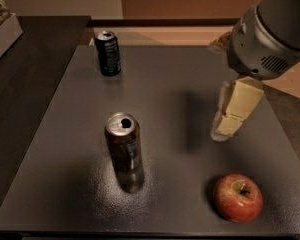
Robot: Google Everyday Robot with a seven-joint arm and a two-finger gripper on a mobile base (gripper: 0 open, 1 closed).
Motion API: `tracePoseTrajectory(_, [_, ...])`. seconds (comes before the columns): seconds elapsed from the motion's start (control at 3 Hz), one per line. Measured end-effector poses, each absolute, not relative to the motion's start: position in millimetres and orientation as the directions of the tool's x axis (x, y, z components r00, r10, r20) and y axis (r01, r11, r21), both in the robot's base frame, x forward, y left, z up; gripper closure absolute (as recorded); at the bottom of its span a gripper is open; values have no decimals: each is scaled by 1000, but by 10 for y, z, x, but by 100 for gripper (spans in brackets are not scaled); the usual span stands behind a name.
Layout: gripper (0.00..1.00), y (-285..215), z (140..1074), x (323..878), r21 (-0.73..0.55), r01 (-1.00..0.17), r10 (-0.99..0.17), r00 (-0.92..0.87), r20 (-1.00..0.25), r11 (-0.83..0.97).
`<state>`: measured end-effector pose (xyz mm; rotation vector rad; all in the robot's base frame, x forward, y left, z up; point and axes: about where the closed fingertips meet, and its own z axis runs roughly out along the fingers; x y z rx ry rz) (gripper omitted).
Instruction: Knock orange can over
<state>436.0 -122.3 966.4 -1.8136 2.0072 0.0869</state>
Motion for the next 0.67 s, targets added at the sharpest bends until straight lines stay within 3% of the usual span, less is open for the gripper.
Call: tracePoseTrajectory(0.67, [0, -366, 9338, 4308, -193, -979, -853, 47, -520, 64])
